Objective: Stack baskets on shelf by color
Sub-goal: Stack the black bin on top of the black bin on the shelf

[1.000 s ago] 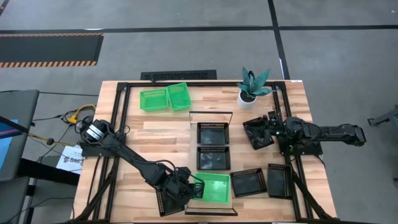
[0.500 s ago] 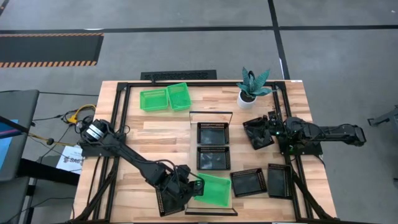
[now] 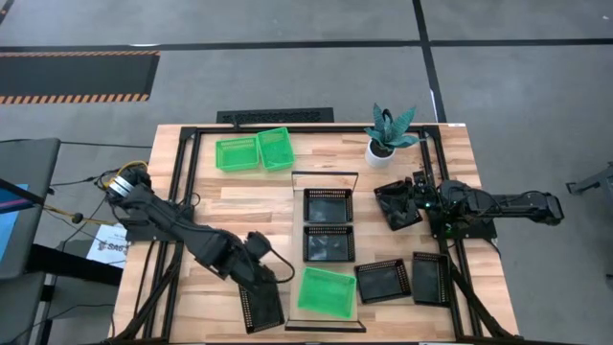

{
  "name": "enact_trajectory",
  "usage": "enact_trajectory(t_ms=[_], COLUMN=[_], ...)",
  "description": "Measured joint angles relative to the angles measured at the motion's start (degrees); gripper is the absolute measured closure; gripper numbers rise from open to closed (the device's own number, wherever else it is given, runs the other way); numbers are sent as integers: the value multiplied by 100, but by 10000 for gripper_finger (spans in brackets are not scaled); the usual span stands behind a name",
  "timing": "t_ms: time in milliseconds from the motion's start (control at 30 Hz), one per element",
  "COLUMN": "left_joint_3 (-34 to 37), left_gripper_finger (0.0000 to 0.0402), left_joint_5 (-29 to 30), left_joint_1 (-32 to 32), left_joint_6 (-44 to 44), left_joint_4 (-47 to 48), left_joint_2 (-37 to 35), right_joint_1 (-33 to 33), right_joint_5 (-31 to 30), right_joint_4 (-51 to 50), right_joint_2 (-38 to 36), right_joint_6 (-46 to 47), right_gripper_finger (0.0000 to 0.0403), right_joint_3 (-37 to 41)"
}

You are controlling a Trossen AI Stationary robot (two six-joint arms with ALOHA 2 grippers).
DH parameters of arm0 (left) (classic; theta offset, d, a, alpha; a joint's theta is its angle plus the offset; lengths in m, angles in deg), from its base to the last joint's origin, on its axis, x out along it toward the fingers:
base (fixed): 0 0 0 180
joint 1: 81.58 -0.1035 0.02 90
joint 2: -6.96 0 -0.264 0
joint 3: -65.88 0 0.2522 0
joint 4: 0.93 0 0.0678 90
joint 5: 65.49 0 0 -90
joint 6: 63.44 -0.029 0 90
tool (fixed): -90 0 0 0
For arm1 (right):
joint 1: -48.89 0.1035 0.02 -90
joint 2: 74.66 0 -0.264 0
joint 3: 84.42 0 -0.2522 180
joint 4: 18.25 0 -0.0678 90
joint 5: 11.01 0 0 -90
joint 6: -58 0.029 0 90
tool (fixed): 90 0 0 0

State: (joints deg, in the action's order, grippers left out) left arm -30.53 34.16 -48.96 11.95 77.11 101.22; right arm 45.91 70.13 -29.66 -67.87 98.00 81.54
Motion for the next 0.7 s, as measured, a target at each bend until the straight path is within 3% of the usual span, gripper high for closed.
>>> enact_trajectory(t_ms=[100,267,700], left_joint_3=[16,375,1750], left_gripper_finger=[219,219,219], left_joint_5=[-81,-490,-857], left_joint_1=[-11,-15,-189], left_joint_6=[-1029,-2518,-2775], left_joint_4=[364,-452,-1528], left_joint_2=[10,41,50], right_joint_1=[0,0,0], right_joint_5=[-1,0,0], right_joint_4=[0,-2,-4], right_joint_2=[0,0,0], right_joint_6=[-12,-186,-296], right_gripper_finger=[184,184,184], right_joint_3=[0,0,0])
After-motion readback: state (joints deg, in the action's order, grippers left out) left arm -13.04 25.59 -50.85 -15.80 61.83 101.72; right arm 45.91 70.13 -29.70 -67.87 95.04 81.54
